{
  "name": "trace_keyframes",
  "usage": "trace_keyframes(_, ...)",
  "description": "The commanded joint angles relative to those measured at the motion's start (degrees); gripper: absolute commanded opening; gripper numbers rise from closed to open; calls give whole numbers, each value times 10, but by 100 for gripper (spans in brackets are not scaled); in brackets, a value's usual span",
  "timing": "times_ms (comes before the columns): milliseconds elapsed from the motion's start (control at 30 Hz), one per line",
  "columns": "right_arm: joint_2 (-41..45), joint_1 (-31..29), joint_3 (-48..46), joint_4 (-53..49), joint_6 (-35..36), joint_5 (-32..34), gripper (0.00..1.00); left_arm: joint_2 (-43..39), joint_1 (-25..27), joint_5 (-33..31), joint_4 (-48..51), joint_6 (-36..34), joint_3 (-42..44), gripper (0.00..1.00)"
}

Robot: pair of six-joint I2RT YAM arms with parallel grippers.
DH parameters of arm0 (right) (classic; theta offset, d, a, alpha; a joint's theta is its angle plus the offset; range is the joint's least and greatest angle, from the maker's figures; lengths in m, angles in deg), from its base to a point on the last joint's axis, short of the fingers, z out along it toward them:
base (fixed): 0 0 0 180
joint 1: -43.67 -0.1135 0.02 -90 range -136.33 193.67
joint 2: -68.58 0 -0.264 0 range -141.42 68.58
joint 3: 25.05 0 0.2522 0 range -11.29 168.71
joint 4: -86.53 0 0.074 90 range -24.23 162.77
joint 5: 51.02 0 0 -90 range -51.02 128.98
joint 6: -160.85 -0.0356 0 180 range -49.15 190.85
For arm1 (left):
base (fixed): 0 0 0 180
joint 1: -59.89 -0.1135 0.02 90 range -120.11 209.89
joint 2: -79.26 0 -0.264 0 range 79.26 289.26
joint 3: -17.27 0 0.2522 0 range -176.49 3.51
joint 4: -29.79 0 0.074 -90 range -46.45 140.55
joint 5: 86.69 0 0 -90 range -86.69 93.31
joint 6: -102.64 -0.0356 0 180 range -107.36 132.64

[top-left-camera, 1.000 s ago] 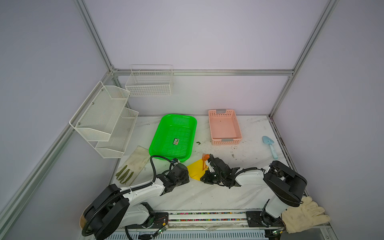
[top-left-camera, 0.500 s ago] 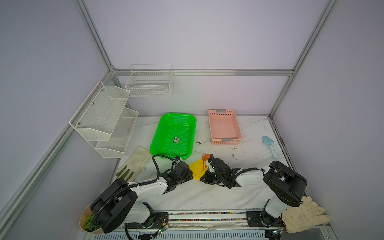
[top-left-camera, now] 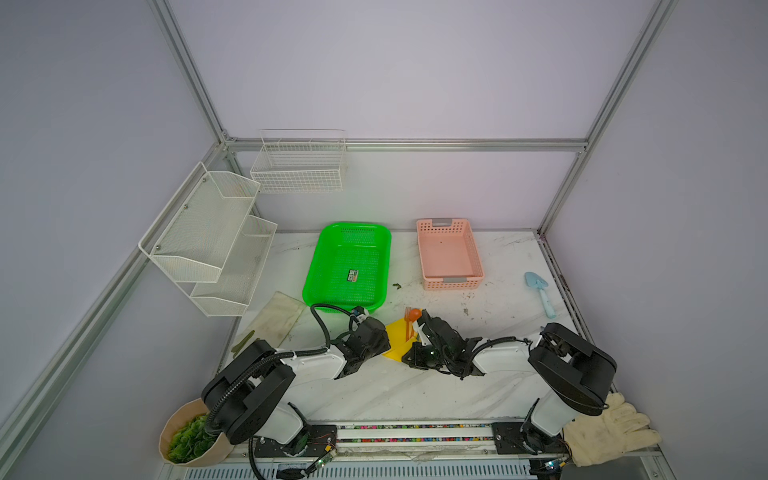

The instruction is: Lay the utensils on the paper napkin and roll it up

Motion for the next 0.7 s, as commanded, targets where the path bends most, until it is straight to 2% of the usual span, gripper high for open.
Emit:
trace_keyframes(0,7,-2,-10,-9,-8,6,0,34,-1,9,85,5,5,26)
trace_keyframes(100,3,-2,-10,-6,-8,5,0,35,1,12,78,1,0,19)
trace_keyframes(300,-2,-2,-9,-2,-9,4,0,6,6,4,78,-8,-5,12)
trace_keyframes(667,-9,-2,-10,6,-10,5,0,-64,25,-12,79,-39,-26,6)
